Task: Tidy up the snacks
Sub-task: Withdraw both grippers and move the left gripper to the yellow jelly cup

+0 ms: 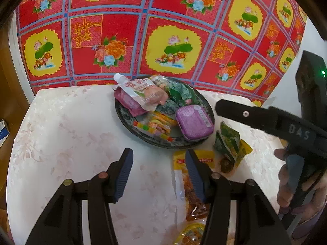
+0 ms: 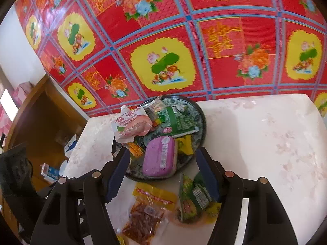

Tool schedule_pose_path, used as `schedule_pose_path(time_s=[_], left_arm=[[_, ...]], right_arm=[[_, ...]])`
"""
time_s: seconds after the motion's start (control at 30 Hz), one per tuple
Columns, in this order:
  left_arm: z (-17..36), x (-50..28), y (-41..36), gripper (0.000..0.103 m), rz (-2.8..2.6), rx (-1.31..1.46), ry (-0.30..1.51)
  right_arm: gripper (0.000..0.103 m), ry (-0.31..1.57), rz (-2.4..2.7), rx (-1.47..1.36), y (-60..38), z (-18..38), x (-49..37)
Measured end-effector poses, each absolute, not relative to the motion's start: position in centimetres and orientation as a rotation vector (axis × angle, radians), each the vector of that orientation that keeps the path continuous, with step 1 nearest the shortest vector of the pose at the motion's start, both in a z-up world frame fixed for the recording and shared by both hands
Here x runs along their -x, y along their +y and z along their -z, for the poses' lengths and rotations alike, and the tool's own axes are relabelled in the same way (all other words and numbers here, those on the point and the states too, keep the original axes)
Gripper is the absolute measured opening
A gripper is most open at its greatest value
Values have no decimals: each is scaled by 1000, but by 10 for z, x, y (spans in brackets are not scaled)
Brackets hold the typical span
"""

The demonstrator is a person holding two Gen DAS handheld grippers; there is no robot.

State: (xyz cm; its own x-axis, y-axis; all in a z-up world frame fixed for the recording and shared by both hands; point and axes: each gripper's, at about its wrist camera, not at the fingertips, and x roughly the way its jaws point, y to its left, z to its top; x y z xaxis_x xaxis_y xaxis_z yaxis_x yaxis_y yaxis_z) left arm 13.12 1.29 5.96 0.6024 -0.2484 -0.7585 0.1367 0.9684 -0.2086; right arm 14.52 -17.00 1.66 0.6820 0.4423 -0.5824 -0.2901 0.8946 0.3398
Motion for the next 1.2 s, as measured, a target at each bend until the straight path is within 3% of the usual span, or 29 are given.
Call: schedule_pose_path(time_s=[1.2], left_arm=[[-57, -77, -13, 56, 311, 113, 1015]], right_arm=[[69, 770, -322, -269, -226, 16, -80]])
